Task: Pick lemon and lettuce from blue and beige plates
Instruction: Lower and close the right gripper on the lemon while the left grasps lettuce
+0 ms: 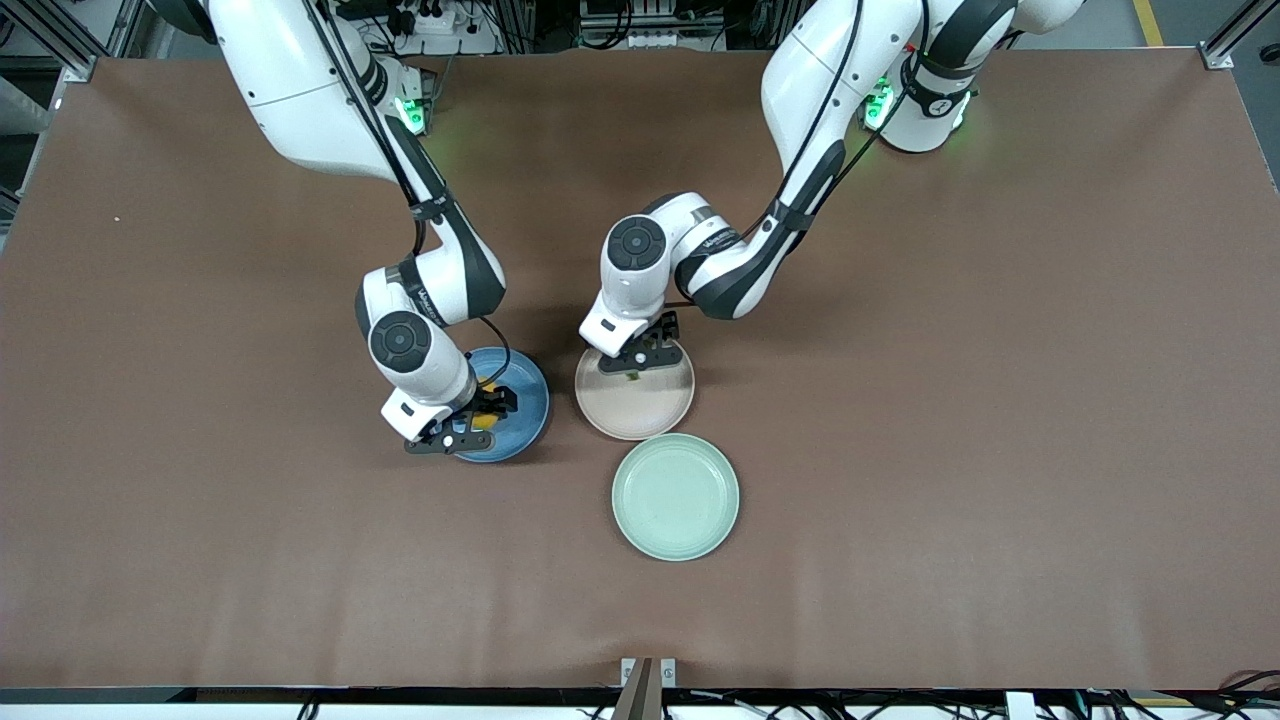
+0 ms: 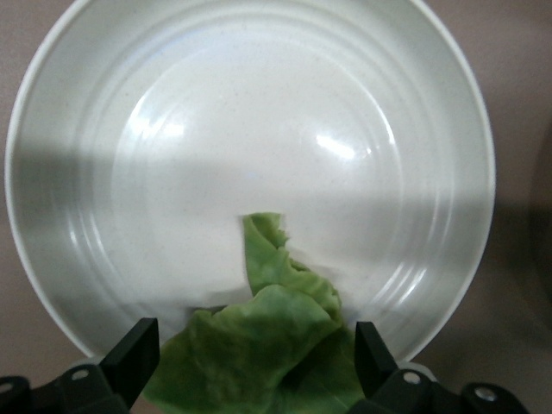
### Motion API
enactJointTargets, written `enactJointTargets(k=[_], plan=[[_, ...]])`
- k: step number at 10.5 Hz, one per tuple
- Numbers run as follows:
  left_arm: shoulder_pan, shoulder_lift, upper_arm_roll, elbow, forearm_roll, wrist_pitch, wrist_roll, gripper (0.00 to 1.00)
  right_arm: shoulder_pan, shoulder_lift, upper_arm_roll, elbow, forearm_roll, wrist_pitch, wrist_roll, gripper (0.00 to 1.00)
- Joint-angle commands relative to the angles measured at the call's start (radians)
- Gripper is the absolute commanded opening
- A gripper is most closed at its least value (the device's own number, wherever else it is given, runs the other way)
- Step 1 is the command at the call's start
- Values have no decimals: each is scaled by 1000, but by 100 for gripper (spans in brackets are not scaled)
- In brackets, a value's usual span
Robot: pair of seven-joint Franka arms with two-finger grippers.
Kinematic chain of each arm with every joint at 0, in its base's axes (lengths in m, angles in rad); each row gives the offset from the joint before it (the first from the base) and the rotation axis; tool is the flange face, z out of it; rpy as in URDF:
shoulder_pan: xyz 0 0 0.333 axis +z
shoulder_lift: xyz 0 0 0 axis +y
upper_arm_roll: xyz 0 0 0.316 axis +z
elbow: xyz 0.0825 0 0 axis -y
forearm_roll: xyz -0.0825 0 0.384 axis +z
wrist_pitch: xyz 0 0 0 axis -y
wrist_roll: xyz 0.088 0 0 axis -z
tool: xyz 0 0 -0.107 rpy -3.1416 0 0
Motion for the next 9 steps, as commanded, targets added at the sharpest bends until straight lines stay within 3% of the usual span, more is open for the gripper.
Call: enactJointTargets(k=[1,3,4,5,6,8,9], plan=[[-16,22,14,26,32,15,-24,100,24,2,-7,-11,-12,18,12,100],[-22,22,16,24,68,23,-26,100,30,7,-7,-11,-12,23,15,100],[-21,22,14,24,76,23,-33,53,31,11,-9,-11,-12,27,15,100],[-15,17,14,24,75,23,-38,1,30,11,-7,-11,-12,26,13,100],[-13,11,16,26,73,23,-47,0,31,10,-9,-11,-12,26,13,96],[-13,11,16,27,73,23,-64,0,28,10,-7,-11,-12,20,9,66],[-13,11,16,27,73,23,-66,0,25,10,-7,-11,-12,15,9,57]])
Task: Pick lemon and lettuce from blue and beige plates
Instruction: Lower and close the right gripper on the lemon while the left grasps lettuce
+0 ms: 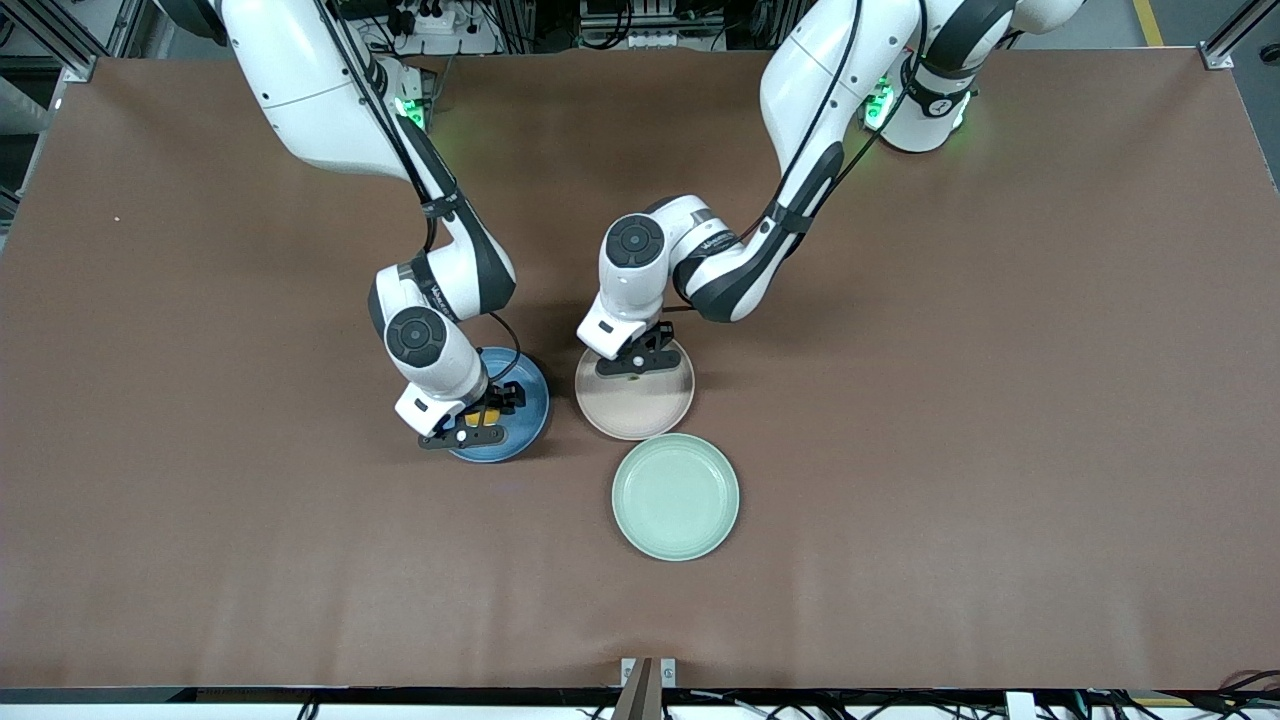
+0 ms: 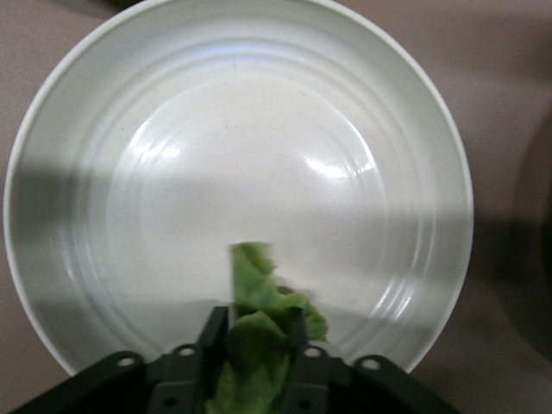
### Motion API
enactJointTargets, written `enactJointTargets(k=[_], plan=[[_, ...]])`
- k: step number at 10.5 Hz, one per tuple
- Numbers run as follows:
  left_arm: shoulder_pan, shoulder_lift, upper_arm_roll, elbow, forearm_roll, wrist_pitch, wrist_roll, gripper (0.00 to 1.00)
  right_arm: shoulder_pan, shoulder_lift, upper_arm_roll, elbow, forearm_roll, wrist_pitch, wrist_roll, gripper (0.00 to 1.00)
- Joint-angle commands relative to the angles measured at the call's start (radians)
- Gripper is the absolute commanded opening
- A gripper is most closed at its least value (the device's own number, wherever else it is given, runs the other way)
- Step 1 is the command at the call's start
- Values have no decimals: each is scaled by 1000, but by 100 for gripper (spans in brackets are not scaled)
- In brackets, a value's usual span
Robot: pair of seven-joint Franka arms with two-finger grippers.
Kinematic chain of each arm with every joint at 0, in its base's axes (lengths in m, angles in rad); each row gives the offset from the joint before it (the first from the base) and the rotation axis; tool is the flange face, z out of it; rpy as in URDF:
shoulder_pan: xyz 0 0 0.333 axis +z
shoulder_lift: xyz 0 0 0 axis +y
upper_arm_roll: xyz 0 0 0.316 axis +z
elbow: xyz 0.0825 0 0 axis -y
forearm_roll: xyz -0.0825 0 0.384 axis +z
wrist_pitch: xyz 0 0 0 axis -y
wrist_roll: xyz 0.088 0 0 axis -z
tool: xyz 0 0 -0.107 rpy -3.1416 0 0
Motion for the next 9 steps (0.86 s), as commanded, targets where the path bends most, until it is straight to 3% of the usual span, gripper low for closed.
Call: enactJointTargets(k=[1,5,9], plan=[[-9,2,8,11,31,2,-45,0,2,1,-7,-5,-12,0,8,52],[-6,-33,8,9,29,-13,-46,0,-9,-7,-8,7,-10,-11,2,44],[25,-118,5,9,25,-133,-34,0,-59,-10,-7,146,-9,-225,-33,43]])
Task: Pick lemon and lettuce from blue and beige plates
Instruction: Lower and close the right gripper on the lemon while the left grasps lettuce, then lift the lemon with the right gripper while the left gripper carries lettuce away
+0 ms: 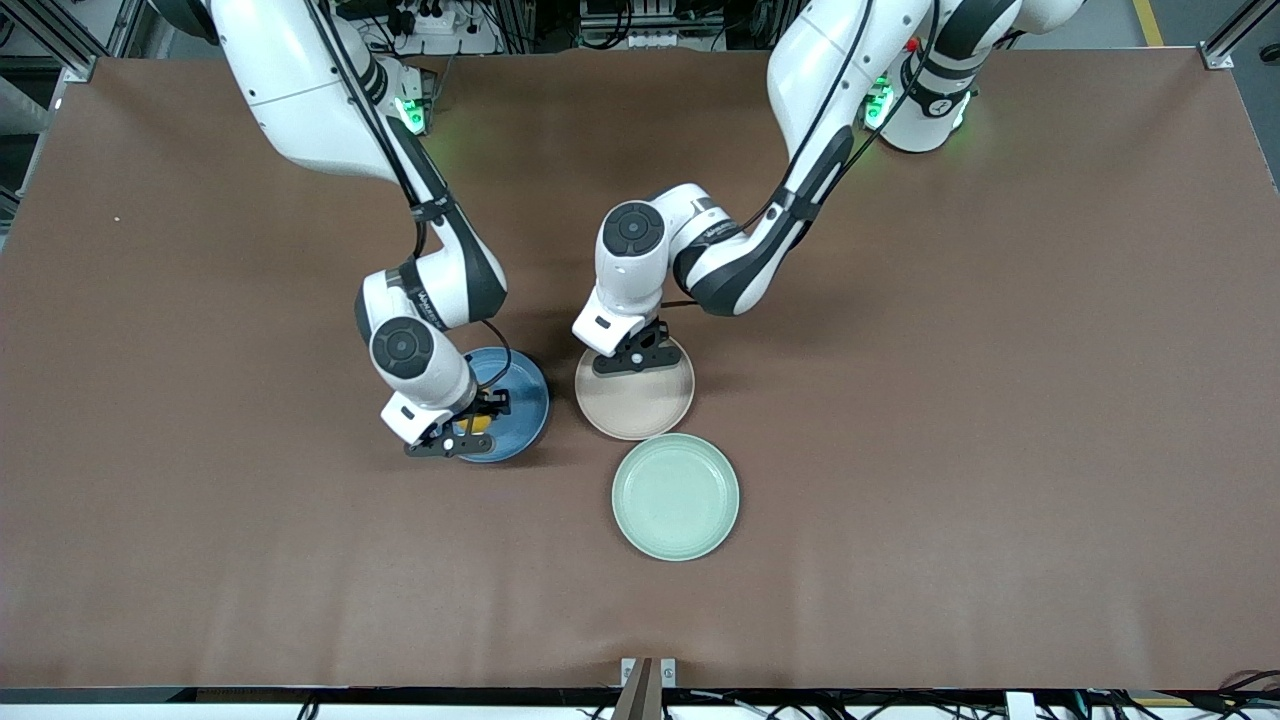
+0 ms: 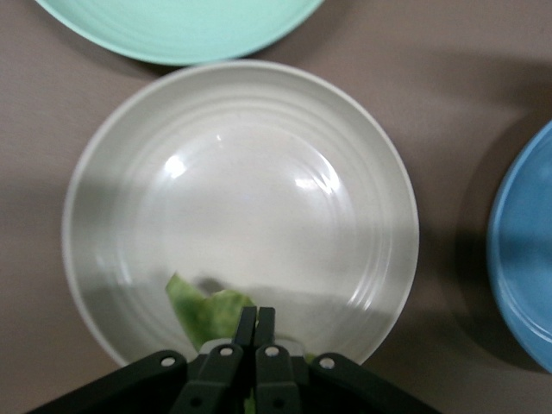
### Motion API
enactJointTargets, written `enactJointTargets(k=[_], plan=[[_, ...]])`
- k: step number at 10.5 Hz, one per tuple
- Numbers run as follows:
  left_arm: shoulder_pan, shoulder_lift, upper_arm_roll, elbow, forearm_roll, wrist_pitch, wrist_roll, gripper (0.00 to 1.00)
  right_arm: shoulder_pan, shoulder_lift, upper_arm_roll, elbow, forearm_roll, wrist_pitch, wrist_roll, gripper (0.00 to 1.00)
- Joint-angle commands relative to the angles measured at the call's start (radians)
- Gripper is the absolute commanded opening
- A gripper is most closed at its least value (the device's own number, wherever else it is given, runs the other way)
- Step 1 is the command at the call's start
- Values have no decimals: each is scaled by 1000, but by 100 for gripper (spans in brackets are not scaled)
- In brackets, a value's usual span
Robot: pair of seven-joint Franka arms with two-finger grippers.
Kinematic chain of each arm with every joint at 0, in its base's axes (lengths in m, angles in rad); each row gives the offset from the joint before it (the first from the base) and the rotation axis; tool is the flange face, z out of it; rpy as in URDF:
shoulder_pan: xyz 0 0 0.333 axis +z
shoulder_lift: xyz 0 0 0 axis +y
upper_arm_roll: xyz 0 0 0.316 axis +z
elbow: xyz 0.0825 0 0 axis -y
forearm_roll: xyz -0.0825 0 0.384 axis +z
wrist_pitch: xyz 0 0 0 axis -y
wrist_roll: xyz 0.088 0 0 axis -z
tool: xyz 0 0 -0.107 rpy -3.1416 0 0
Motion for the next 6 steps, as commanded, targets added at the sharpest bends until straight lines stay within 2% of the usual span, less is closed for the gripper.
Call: enactJointTargets(k=[1,3,6], plan=[[24,-65,5,-17,25,-72,-24,0,-55,-9,10,91,-7,-133,-60,43],[76,-84,5,-17,26,-106,-13,0,-94,-14,10,136,-7,-216,-130,43],[191,-113,5,-20,29,-203,140,0,-151,-21,8,208,-7,-302,-225,43]])
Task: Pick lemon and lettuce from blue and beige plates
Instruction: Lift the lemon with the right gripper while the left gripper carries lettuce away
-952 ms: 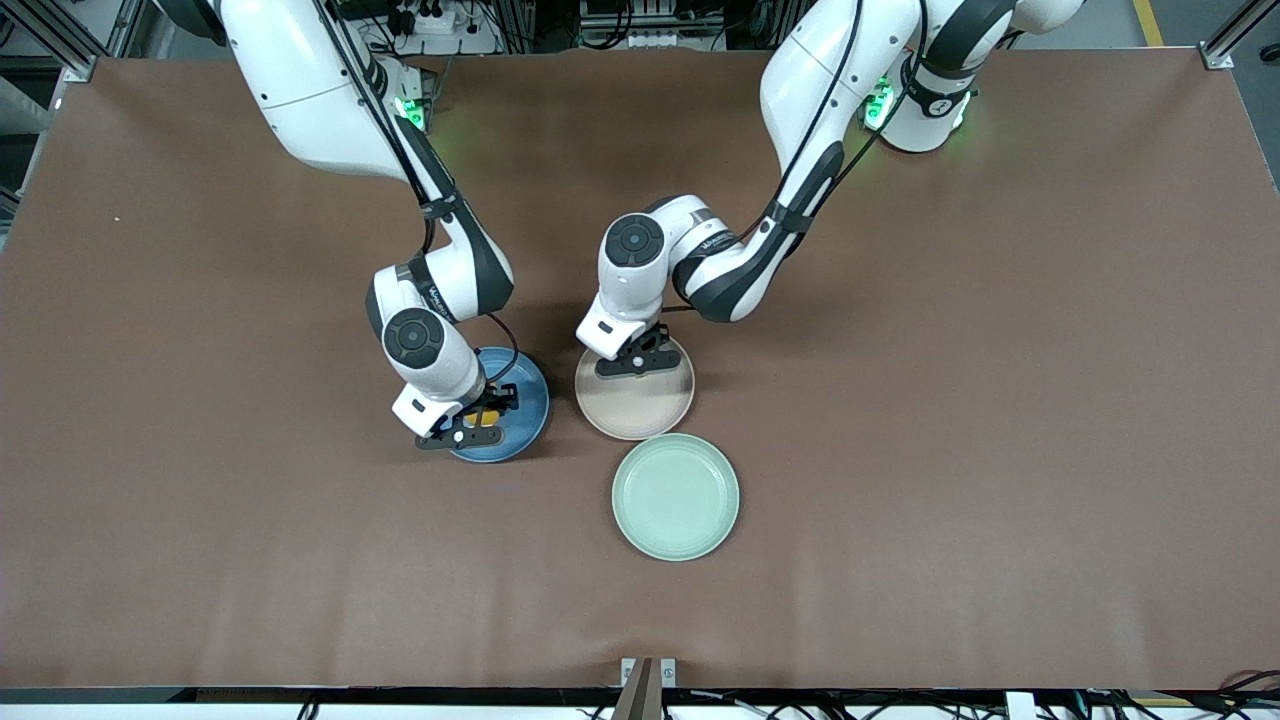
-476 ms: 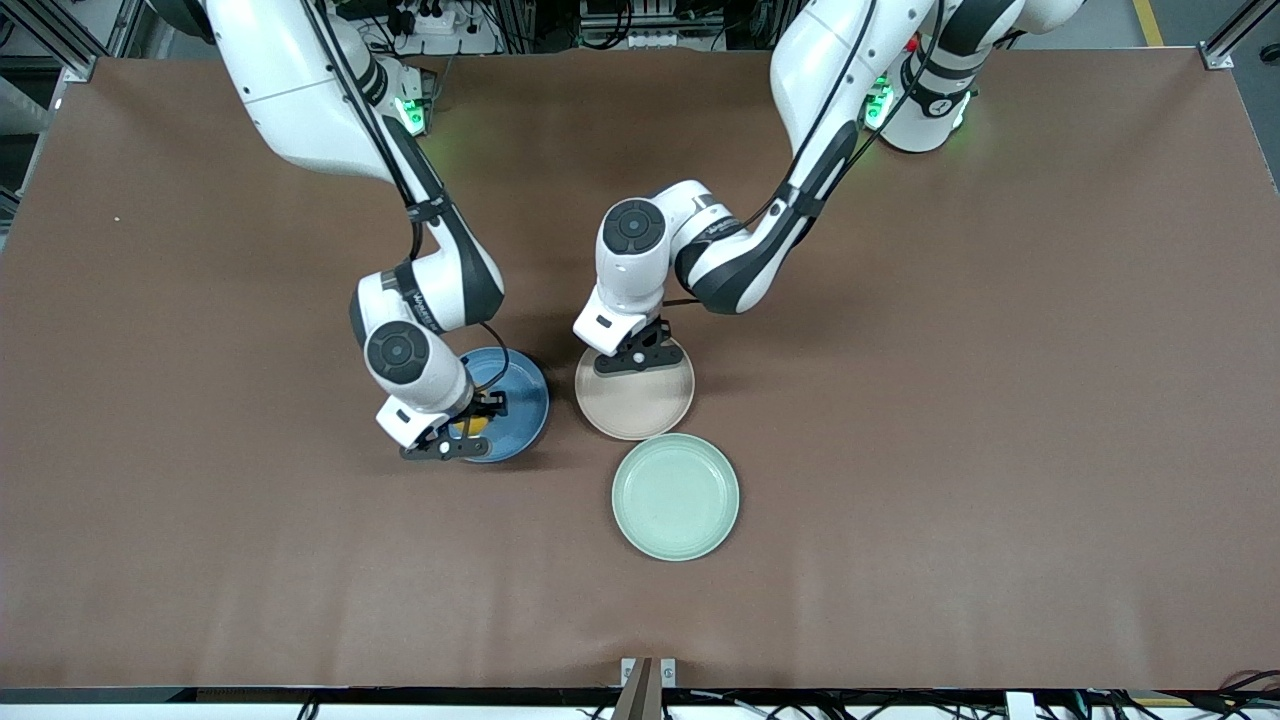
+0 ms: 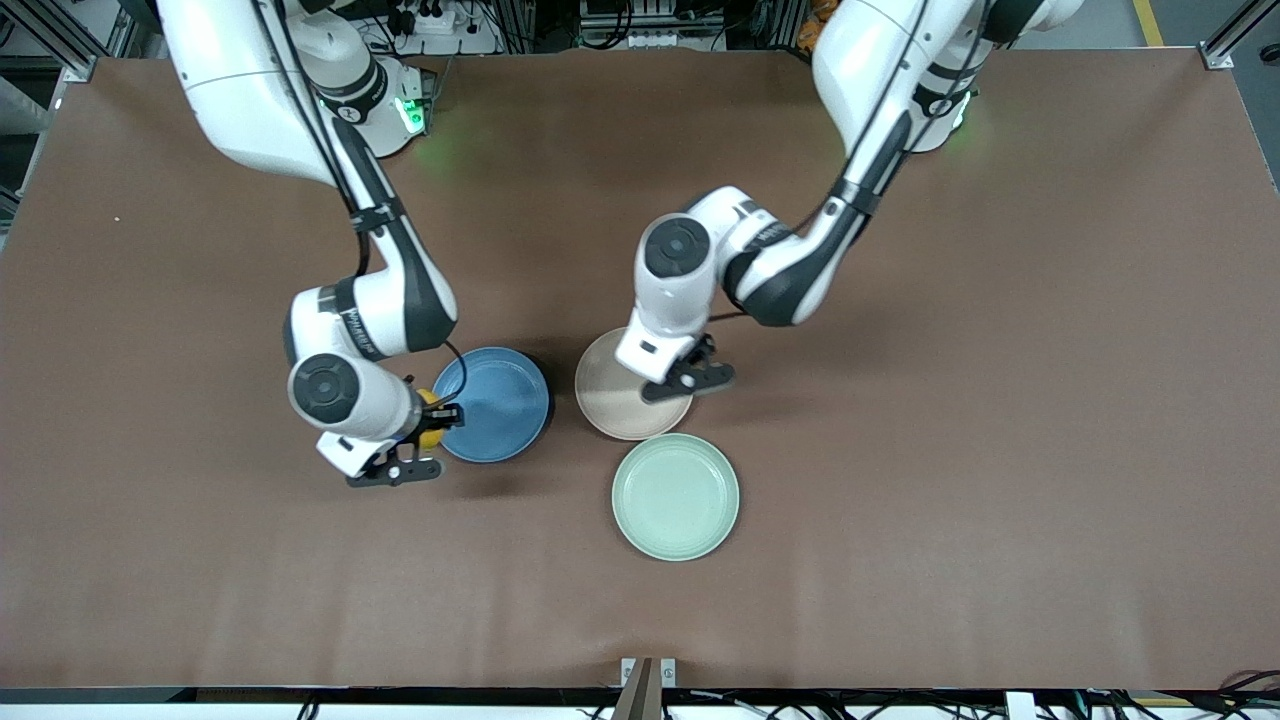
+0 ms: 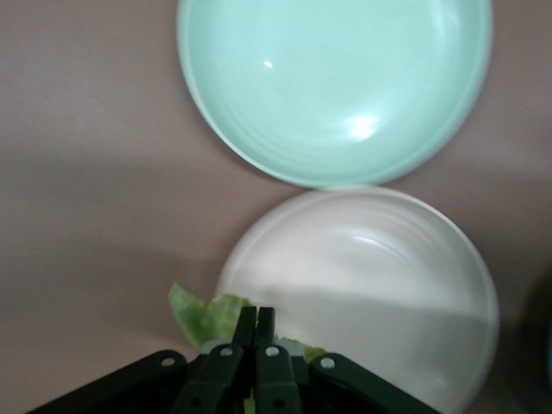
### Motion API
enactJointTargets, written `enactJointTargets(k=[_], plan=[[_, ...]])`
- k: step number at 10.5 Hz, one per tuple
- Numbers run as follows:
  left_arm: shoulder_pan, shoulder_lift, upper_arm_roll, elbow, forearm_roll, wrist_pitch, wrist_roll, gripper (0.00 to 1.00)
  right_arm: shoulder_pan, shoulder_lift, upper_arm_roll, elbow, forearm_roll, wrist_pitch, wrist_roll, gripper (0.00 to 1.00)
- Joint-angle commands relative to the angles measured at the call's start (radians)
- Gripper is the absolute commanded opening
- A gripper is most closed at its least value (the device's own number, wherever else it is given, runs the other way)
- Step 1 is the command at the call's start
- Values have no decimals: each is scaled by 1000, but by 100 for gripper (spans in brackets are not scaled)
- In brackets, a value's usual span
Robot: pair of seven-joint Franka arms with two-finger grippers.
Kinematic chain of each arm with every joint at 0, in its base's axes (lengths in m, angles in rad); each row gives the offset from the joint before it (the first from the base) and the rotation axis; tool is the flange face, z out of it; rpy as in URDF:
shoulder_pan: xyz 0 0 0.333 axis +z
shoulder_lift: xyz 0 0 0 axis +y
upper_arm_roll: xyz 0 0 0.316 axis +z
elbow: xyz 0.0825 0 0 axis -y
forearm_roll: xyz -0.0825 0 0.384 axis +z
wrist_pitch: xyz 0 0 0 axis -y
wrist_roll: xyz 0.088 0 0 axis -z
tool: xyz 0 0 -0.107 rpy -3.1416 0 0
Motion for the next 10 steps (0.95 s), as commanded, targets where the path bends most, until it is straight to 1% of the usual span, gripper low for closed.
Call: enactJointTargets(k=[1,3,5,7,10], plan=[[92,-63,-7,-24,24,-89,109,0,-50,-14,12,64,-7,-79,-83,43],[151,-91,-7,-25,26,-104,140,0,-90,-17,12,108,-4,-137,-134,43],[215,-106,-7,-25,26,-104,225,0,-133,-29,10,124,-4,-165,-224,43],[281,-122,-7,-25,27,-132,366,0,-178,-31,10,122,-4,-166,-304,43],[390,-117,-7,-24,36,-139,593,0,-242,-38,8,115,-7,-185,-418,44]])
